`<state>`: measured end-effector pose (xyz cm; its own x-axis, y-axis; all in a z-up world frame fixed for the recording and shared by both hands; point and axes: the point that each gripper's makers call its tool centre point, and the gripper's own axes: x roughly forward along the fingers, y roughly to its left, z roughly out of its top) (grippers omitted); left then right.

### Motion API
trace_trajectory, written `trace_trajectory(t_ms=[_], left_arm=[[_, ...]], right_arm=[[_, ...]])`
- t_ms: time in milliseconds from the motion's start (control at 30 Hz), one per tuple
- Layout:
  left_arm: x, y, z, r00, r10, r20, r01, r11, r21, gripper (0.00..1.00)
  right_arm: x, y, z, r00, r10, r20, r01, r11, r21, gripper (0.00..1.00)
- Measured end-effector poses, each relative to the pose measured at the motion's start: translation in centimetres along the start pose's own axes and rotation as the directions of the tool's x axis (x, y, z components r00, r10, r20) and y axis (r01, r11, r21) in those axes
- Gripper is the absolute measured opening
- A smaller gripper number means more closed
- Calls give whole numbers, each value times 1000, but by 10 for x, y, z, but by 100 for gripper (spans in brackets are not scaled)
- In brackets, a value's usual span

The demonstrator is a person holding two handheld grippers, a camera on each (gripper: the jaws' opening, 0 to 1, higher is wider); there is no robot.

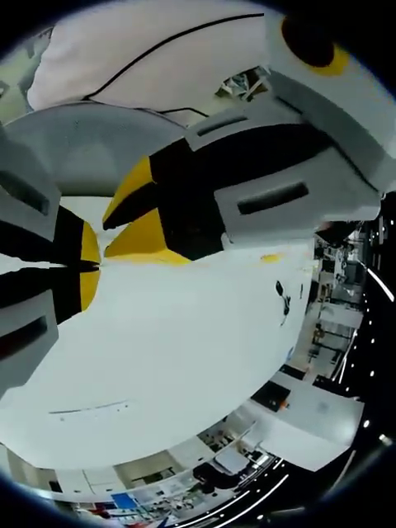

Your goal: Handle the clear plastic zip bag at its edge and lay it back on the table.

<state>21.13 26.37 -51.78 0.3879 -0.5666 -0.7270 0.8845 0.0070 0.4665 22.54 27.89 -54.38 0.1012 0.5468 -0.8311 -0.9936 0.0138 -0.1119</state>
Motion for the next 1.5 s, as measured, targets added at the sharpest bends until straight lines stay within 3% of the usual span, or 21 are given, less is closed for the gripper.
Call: trace_trajectory(t_ms=[333, 500, 1500], left_arm=[[9, -6, -13, 998, -40, -56, 40, 999, 0, 6], [11, -11, -20, 994, -68, -91, 69, 998, 4, 0], [3, -39, -16, 986, -166, -3, 164, 979, -122, 0]], right_arm=[[0, 2, 2, 1000, 7, -5, -7, 1000, -5, 0], [-1, 3, 1, 1000, 9, -13, -9, 1000, -8, 0], [-5, -14, 0, 999, -48, -11, 48, 998, 27, 0]])
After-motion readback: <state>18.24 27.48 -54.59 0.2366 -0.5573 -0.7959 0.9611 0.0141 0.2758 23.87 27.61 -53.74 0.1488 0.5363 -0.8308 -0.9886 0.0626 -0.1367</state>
